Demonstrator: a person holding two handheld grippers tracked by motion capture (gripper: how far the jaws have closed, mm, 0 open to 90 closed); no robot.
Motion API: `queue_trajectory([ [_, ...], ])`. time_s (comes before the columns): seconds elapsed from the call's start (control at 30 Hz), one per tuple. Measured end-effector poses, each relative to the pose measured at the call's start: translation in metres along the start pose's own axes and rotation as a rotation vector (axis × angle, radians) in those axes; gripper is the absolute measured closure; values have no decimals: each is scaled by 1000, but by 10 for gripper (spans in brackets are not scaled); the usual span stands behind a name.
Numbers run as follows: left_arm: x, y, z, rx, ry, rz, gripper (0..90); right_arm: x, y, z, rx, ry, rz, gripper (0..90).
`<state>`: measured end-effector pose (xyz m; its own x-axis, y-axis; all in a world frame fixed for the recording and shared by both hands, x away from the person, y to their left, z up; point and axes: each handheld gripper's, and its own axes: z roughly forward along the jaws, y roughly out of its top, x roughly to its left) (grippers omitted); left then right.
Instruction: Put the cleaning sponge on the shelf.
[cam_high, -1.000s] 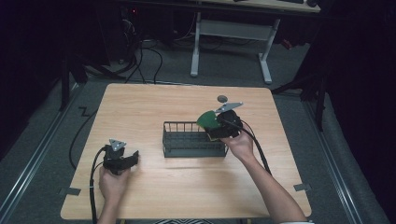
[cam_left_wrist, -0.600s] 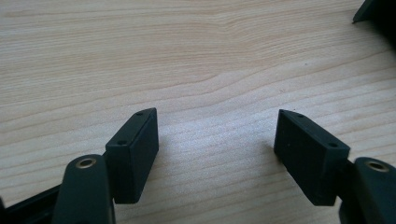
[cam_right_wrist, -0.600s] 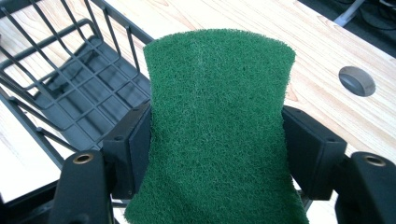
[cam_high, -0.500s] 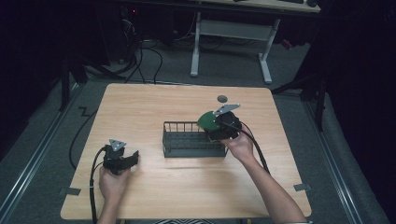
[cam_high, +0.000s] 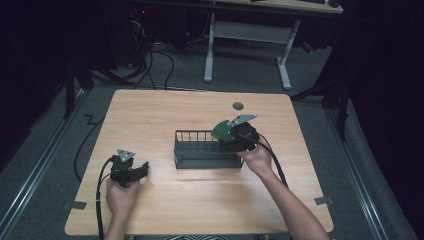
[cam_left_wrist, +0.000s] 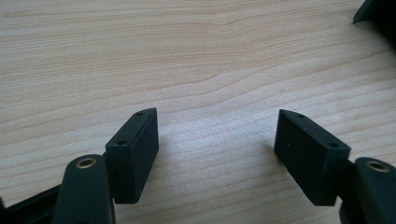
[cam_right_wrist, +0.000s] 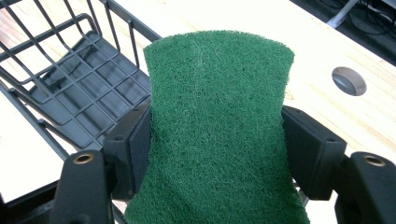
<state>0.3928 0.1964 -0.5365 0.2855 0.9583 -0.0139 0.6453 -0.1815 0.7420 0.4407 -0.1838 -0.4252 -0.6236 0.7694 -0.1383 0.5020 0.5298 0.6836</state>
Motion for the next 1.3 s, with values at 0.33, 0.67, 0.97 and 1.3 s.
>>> queue_trajectory([
  [0.33, 0, 0, 0, 0, -1, 0, 309, -1, -1, 3, 37, 16, 13, 308],
  [0.67, 0, 0, 0, -2, 0, -1, 308, 0, -1, 4, 42, 13, 25, 303],
  [0.97, 0, 0, 0, -4, -6, 0, 307, 4, -4, 11, 79, 13, 12, 293],
  [1.3, 0, 0, 0, -2, -5, 1, 308, 1, -6, 11, 79, 65, 51, 230],
])
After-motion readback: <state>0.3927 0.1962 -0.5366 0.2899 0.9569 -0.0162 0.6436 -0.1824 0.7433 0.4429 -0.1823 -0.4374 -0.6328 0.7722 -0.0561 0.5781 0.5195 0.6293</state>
